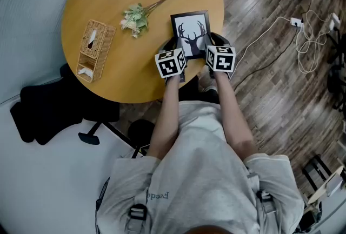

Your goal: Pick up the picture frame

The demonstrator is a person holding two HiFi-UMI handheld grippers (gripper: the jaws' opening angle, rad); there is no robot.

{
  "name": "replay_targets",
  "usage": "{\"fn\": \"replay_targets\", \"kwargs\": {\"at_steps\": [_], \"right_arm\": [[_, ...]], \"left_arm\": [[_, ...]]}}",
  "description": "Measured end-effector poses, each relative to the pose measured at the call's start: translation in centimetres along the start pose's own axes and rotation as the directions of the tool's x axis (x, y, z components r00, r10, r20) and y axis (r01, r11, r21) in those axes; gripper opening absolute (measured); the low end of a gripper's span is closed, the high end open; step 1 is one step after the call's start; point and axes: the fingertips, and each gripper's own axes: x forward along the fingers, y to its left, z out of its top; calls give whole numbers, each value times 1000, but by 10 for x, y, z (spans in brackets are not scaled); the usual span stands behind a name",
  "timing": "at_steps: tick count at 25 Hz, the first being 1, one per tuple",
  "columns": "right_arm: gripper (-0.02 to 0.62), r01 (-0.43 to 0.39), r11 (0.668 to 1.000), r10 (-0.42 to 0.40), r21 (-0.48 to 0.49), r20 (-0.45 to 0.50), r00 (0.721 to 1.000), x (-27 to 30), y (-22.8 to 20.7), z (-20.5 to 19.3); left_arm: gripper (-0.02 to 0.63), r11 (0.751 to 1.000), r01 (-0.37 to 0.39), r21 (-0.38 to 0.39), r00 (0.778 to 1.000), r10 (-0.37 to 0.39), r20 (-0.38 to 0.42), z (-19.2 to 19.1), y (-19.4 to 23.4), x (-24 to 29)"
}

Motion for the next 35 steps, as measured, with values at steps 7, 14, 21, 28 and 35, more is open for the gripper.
{"fn": "replay_targets", "kwargs": {"at_steps": [7,14,21,28,35], "right_arm": [[74,-4,1000,5,-12,121,993,-26,7,48],[75,-24,999,30,-28,232,972,-45,21,99],[75,-35,997,58,-72,348,936,-68,36,155],[75,-42,994,83,-99,464,882,-99,50,212],[75,-37,989,108,-143,530,841,-115,61,254]], "left_arm": [[92,998,13,69,993,-21,115,52,-18,-24],[91,989,9,145,973,-42,228,109,-29,-49],[89,984,38,176,933,-98,346,164,-39,-78],[89,970,16,244,883,-128,452,224,-58,-114],[89,961,32,275,829,-179,530,263,-66,-134]]}}
